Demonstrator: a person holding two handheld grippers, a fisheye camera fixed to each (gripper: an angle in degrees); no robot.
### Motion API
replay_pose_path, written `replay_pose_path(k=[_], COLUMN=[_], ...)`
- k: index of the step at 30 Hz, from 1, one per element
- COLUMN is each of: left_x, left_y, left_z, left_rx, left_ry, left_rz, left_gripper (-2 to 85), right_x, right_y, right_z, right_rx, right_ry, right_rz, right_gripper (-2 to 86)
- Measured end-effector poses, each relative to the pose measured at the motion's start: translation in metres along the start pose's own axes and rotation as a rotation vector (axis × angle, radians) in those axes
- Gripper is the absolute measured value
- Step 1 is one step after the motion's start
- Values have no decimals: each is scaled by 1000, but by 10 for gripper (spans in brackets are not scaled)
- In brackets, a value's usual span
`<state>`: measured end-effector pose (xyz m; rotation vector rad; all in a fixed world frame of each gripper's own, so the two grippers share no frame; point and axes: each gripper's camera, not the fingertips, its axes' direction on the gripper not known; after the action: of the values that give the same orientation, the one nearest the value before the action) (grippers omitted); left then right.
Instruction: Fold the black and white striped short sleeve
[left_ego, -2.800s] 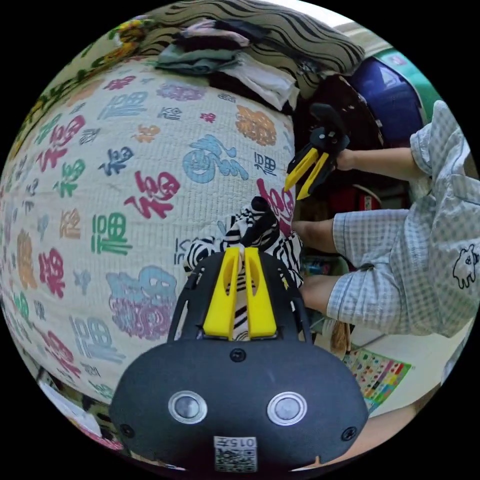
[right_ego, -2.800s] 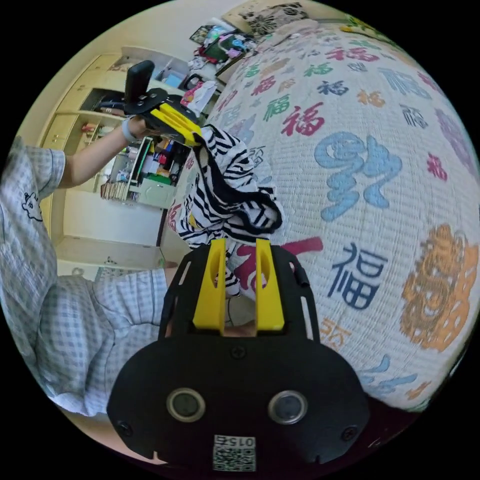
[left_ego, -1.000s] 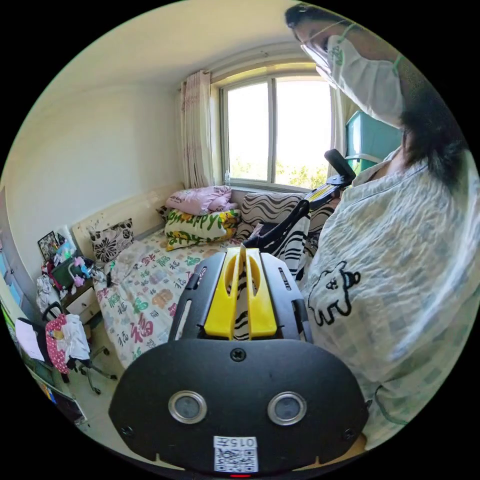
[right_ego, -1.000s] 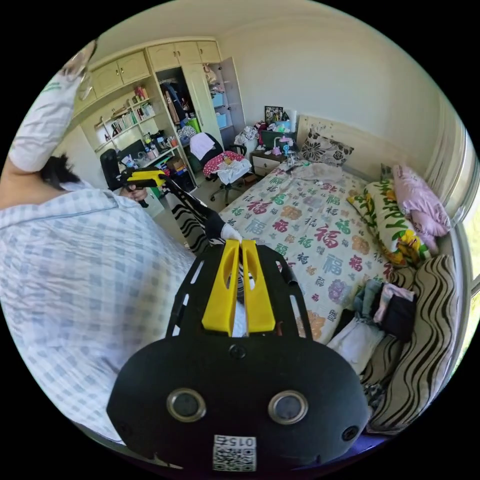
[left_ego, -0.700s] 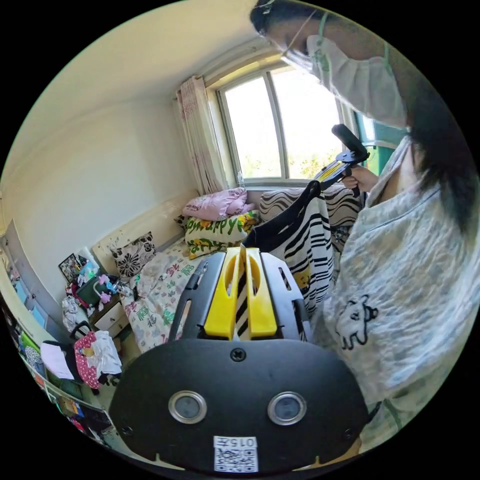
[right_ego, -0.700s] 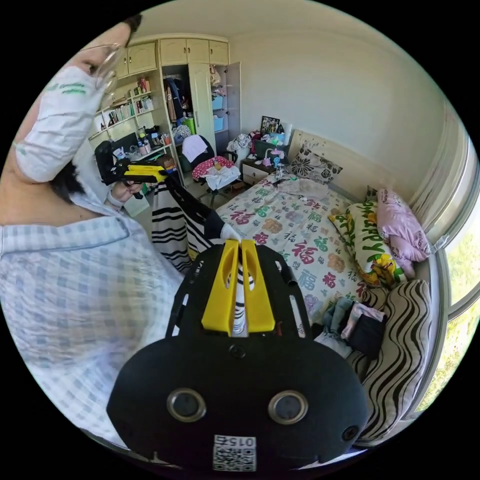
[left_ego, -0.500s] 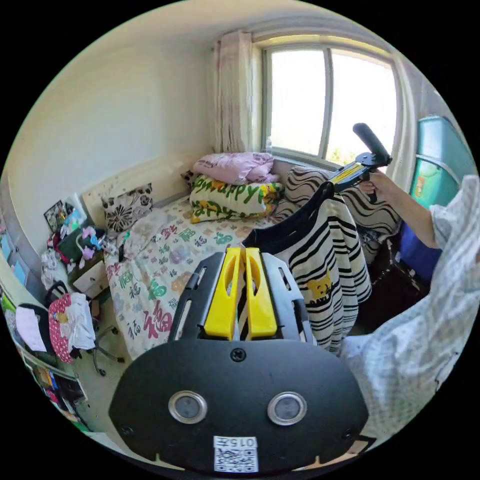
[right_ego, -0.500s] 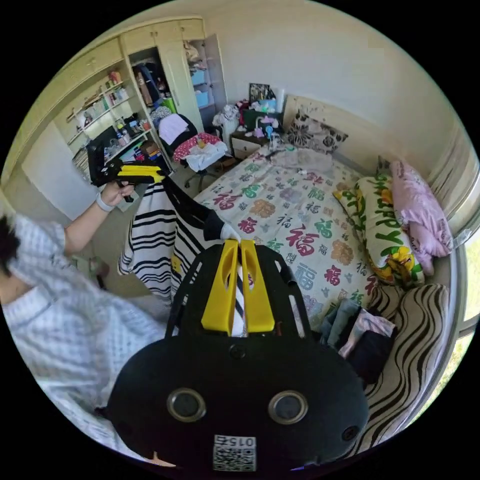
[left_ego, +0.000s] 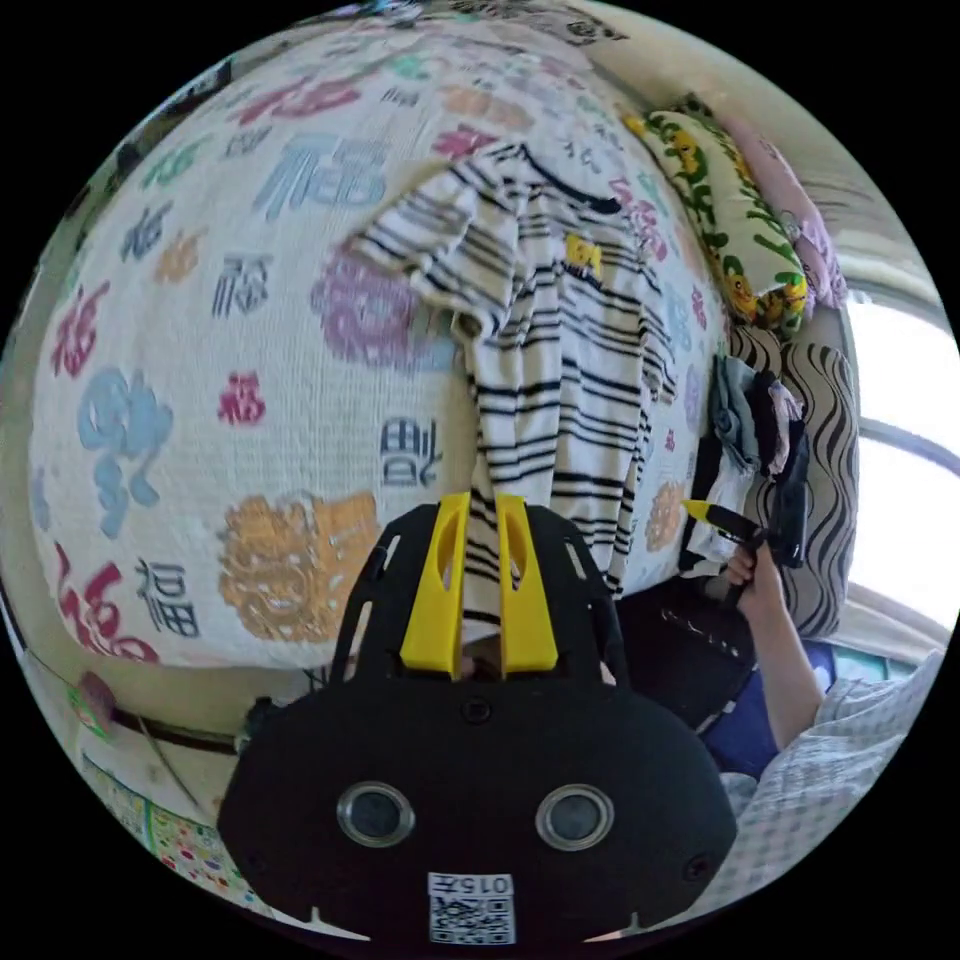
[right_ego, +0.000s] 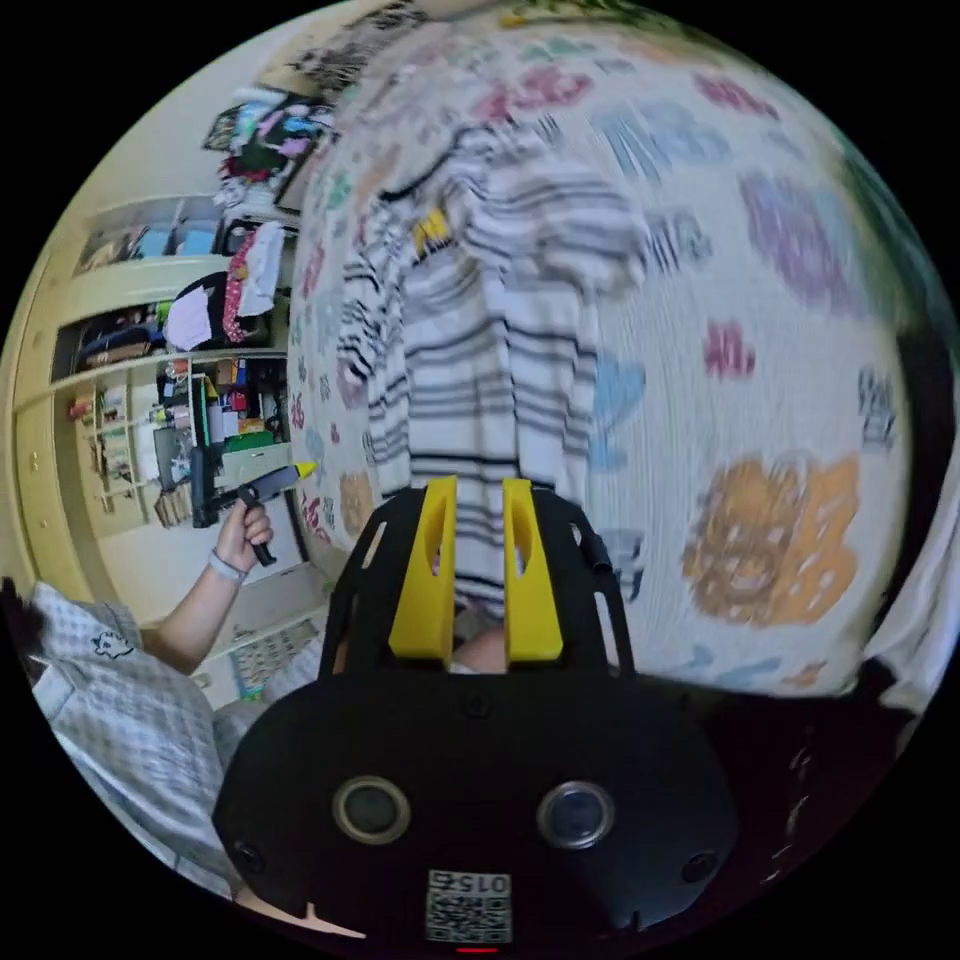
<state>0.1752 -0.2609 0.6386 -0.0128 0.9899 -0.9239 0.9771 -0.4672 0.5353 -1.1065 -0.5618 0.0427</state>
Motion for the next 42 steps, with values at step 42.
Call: replay_pose_path(k=[42], left_x=[-340], left_y=[-4], left_z=[30], left_rx=[-304], left_ry=[-213], left_rz=[-238], left_gripper=[33], right_x=[67], right_y=[-182], right_z=[-181], right_rx=[-221], right_ry=[299], right_rz=[215], right_gripper=[14])
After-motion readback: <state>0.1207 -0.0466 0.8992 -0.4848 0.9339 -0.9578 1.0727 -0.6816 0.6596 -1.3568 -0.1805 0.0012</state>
